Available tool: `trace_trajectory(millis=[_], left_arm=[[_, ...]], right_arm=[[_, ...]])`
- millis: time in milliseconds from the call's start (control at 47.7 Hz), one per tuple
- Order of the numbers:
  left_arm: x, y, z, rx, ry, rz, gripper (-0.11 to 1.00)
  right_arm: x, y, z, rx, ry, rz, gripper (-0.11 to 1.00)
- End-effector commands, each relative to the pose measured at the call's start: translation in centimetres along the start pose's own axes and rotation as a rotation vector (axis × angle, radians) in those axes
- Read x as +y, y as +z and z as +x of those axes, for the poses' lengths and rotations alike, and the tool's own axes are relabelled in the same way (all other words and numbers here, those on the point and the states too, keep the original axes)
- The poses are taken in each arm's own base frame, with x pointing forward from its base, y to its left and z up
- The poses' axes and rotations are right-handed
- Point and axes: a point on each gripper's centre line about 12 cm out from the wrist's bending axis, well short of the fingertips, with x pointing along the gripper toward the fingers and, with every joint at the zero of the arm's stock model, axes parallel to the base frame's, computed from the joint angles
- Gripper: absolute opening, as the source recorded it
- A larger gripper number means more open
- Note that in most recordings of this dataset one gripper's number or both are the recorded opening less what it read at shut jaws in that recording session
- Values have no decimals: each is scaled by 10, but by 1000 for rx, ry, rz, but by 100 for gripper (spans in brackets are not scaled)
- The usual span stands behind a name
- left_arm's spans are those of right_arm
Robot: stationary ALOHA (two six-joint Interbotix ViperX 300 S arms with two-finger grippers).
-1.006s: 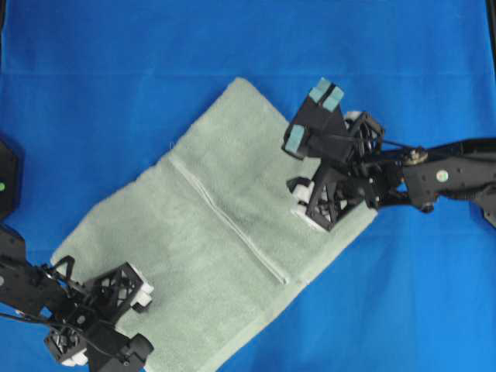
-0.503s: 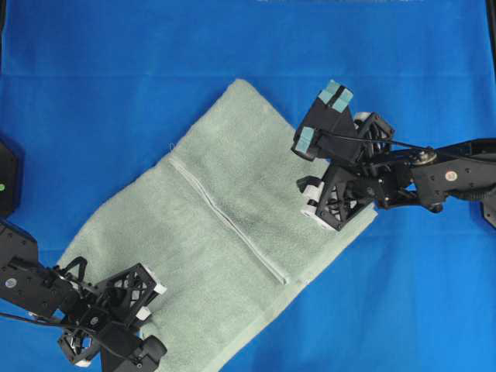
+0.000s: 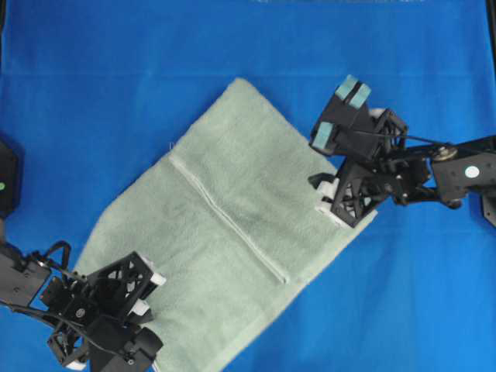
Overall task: Fold a bath towel.
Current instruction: 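Fold the lower end up over the towel with the left gripper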
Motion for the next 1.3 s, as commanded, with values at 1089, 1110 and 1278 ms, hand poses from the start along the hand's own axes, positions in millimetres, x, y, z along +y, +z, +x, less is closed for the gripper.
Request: trace_trajectory(millis=[1089,1110,1278], left_arm=[[288,-25,22,202,344,181,26],[289,-24,22,193,352,183,32],[296,-16,19,116,427,198,78]], right_arm=[[-30,-59,-59,-28,58,-79,65],[-30,-59,-59,-30,61,-79,65],[-29,-58,-60,-32,64,-78,65]])
